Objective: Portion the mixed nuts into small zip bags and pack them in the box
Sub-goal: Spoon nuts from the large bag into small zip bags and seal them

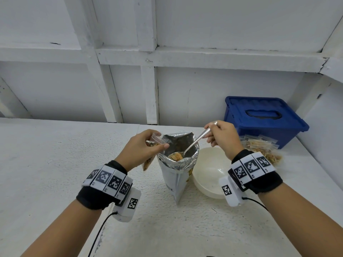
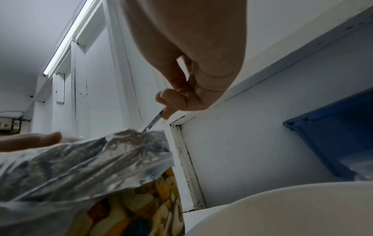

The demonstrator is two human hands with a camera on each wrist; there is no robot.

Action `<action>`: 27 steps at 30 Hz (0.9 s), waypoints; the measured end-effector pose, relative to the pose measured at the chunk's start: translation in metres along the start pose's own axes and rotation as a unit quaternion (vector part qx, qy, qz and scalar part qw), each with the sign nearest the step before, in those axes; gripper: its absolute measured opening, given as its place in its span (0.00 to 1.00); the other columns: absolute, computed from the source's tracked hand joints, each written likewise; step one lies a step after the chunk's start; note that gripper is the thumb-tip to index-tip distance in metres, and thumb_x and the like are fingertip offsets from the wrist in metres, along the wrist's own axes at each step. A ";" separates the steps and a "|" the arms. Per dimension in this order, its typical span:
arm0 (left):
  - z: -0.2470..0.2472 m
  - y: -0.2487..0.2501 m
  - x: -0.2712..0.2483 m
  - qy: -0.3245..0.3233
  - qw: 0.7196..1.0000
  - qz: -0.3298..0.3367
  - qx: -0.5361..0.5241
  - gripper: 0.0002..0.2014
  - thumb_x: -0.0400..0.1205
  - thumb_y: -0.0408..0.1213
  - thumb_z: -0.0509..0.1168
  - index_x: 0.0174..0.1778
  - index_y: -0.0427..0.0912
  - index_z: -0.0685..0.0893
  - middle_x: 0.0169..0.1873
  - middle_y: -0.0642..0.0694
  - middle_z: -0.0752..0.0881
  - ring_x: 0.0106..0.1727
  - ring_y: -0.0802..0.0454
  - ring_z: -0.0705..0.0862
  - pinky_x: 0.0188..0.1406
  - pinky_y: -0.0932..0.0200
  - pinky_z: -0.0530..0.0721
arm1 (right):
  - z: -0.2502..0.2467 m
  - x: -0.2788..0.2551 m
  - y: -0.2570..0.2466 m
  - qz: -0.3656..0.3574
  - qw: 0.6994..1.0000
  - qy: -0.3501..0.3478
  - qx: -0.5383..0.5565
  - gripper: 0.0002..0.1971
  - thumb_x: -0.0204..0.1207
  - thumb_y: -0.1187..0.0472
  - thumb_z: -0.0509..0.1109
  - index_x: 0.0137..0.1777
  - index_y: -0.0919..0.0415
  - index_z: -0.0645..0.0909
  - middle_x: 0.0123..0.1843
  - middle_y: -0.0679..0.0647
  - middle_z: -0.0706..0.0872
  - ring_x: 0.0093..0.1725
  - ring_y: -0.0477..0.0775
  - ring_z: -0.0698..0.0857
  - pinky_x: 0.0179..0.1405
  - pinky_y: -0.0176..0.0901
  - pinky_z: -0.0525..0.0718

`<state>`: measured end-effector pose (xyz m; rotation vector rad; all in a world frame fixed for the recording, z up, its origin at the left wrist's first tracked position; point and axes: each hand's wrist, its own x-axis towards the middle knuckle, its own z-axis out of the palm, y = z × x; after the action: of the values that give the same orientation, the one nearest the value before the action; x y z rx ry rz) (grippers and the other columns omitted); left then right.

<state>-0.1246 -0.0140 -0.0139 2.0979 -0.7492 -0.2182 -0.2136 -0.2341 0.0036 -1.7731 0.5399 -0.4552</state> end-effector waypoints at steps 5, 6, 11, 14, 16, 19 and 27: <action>-0.003 0.006 -0.002 -0.007 1.000 0.015 0.025 0.24 0.73 0.50 0.71 0.64 0.47 0.77 0.47 0.52 0.84 0.40 0.62 0.83 0.35 0.69 0.78 | -0.006 0.001 0.003 0.007 0.999 0.037 0.025 0.10 0.82 0.67 0.57 0.46 0.67 0.80 0.30 0.58 0.82 0.19 0.40 0.78 0.19 0.31 0.78; -0.005 0.007 -0.002 -0.012 0.999 0.016 0.035 0.26 0.73 0.51 0.71 0.65 0.47 0.77 0.45 0.53 0.84 0.39 0.60 0.84 0.34 0.66 0.80 | -0.007 0.001 0.002 0.005 0.999 0.043 0.027 0.10 0.82 0.67 0.57 0.46 0.67 0.80 0.30 0.58 0.82 0.19 0.40 0.78 0.19 0.31 0.78; -0.012 0.018 -0.003 -0.032 0.992 0.037 0.118 0.28 0.73 0.51 0.71 0.68 0.47 0.76 0.47 0.53 0.82 0.34 0.55 0.82 0.30 0.67 0.81 | -0.017 0.001 -0.007 0.002 0.996 0.078 0.045 0.09 0.81 0.68 0.57 0.48 0.69 0.79 0.31 0.60 0.83 0.19 0.41 0.80 0.19 0.31 0.80; -0.014 0.020 -0.001 -0.044 0.984 0.055 0.162 0.29 0.74 0.52 0.71 0.68 0.46 0.75 0.55 0.51 0.82 0.38 0.62 0.77 0.34 0.74 0.74 | -0.022 0.002 -0.015 -0.006 0.993 0.100 0.057 0.09 0.81 0.68 0.57 0.48 0.69 0.79 0.30 0.60 0.82 0.19 0.42 0.80 0.18 0.31 0.79; -0.014 0.019 0.002 -0.045 0.981 0.059 0.180 0.30 0.73 0.55 0.71 0.69 0.46 0.75 0.60 0.49 0.82 0.47 0.59 0.78 0.48 0.64 0.79 | -0.026 0.003 -0.021 -0.014 0.992 0.111 0.062 0.09 0.82 0.68 0.57 0.45 0.66 0.79 0.29 0.59 0.82 0.18 0.41 0.80 0.18 0.31 0.79; -0.012 0.021 0.003 -0.048 0.979 0.060 0.189 0.31 0.73 0.55 0.71 0.69 0.45 0.75 0.61 0.49 0.82 0.51 0.58 0.77 0.55 0.58 0.80 | -0.026 0.004 -0.030 -0.023 0.991 0.110 0.071 0.09 0.82 0.67 0.57 0.44 0.65 0.78 0.30 0.59 0.82 0.18 0.41 0.80 0.18 0.30 0.78; -0.002 0.031 0.003 -0.013 0.989 0.075 0.129 0.29 0.73 0.52 0.72 0.67 0.44 0.75 0.50 0.52 0.81 0.33 0.66 0.75 0.21 0.74 0.71 | 0.001 -0.001 -0.061 -0.104 0.991 0.076 0.023 0.07 0.82 0.64 0.59 0.48 0.63 0.79 0.30 0.54 0.82 0.20 0.39 0.80 0.22 0.32 0.82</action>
<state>-0.1348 -0.0278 0.0127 2.2705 -0.9895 -0.0685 -0.2060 -0.2195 0.0627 -1.7676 0.4492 -0.7468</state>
